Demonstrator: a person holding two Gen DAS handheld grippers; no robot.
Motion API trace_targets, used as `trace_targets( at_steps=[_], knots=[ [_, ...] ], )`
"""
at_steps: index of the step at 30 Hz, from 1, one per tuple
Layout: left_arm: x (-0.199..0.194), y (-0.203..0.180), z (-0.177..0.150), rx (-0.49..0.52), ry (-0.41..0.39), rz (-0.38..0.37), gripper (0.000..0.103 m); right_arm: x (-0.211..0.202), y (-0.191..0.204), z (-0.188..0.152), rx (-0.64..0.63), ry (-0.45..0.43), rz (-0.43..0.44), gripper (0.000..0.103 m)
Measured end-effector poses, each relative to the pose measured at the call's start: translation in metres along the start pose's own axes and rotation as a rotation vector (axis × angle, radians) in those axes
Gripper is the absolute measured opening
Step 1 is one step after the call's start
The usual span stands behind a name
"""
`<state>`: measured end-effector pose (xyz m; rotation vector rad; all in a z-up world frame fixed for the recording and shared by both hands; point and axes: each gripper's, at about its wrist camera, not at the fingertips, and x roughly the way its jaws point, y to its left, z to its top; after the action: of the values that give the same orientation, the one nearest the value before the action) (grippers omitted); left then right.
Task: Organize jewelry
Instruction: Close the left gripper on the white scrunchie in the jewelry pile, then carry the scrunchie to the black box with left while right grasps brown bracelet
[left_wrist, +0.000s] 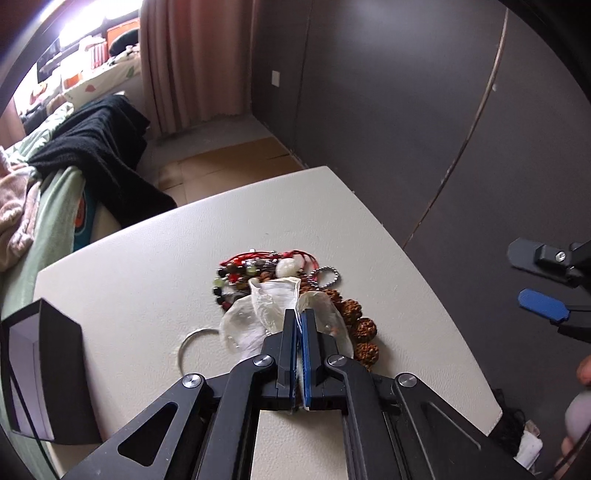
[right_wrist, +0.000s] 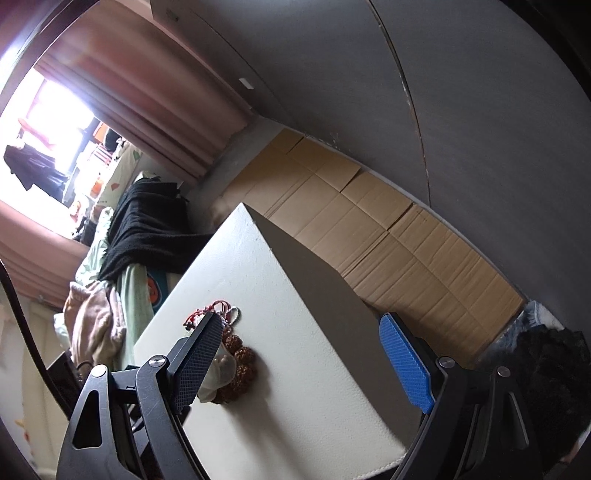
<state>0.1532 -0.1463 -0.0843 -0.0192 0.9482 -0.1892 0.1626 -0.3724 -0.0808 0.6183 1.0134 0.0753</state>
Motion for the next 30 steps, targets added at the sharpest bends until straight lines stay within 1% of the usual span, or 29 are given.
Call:
trace_targets(
  at_steps=[3,9,14,16,18,19,21,23,24,27,30],
  knots=[
    [-0.017,0.006,-0.001,0.005,-0.052,0.010,0.001,0.005,0.005,-0.003,-0.014,0.008,-0.002,0.088],
    [-0.052,0.030,-0.001,-0.051,-0.137,0.002,0.001,0.015,0.021,-0.010,-0.056,0.035,0.015,0.088],
    [-0.065,0.048,-0.001,-0.099,-0.160,-0.011,0.001,0.025,0.036,-0.019,-0.092,0.061,0.031,0.088],
    [-0.067,0.054,-0.001,-0.116,-0.161,-0.016,0.001,0.031,0.043,-0.022,-0.114,0.068,0.027,0.084],
    [-0.069,0.058,-0.001,-0.126,-0.160,-0.021,0.001,0.038,0.047,-0.025,-0.129,0.083,0.019,0.073],
    [-0.069,0.060,-0.001,-0.129,-0.160,-0.024,0.001,0.043,0.050,-0.026,-0.137,0.093,0.012,0.070],
    [-0.070,0.064,-0.002,-0.135,-0.160,-0.029,0.001,0.052,0.050,-0.028,-0.151,0.114,-0.004,0.059],
    [-0.071,0.068,-0.002,-0.150,-0.161,-0.036,0.001,0.063,0.054,-0.031,-0.171,0.140,-0.033,0.052],
    [-0.072,0.070,-0.002,-0.157,-0.161,-0.039,0.001,0.066,0.056,-0.032,-0.181,0.147,-0.048,0.050],
    [-0.074,0.076,-0.001,-0.176,-0.163,-0.045,0.001,0.076,0.061,-0.038,-0.229,0.147,-0.117,0.050],
    [-0.078,0.080,-0.002,-0.183,-0.171,-0.029,0.001,0.084,0.070,-0.043,-0.293,0.156,-0.180,0.049]
  ],
)
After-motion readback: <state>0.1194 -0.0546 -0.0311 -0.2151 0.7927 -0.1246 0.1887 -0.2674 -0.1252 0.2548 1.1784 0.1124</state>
